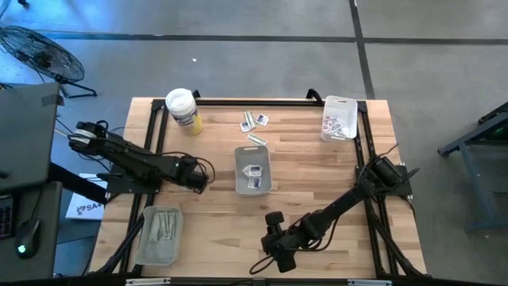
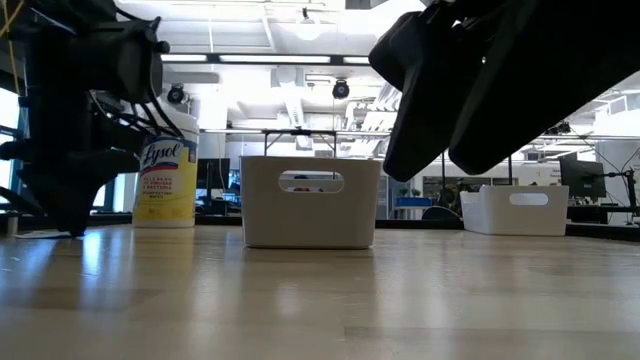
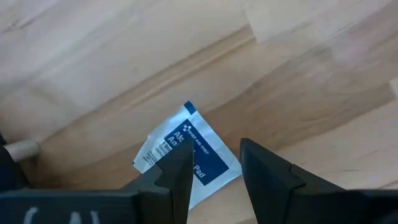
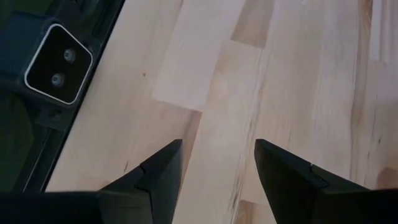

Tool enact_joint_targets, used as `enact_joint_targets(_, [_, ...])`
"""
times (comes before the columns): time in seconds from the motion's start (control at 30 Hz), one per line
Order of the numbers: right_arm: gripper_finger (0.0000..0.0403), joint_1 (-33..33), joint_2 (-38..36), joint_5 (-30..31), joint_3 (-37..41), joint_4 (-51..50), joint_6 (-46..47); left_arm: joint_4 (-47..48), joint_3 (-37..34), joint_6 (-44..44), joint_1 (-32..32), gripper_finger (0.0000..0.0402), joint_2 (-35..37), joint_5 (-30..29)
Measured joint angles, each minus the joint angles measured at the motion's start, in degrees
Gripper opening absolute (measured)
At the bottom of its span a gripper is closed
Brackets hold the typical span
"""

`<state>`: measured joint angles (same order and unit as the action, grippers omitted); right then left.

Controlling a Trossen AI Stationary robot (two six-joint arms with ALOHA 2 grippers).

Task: Pick & Place First Aid Supplies
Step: Put the blue pad into the middle gray bin

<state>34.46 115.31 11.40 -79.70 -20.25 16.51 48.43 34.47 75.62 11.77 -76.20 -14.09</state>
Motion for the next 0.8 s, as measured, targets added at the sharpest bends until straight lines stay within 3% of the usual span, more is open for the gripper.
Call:
enact_joint_targets(0.47, [0.0195, 0.0, 0.0, -0.3, 0.0, 0.3, 0.0, 0.1, 0.2, 2.2, 1.5, 0.0123, -3.9, 1.9])
enact_joint_targets(0.8, [0.0195, 0.0, 0.0, -0.3, 0.0, 0.2, 0.0, 0.0, 0.1, 2.9, 4.5, 0.0039, -4.0, 2.9])
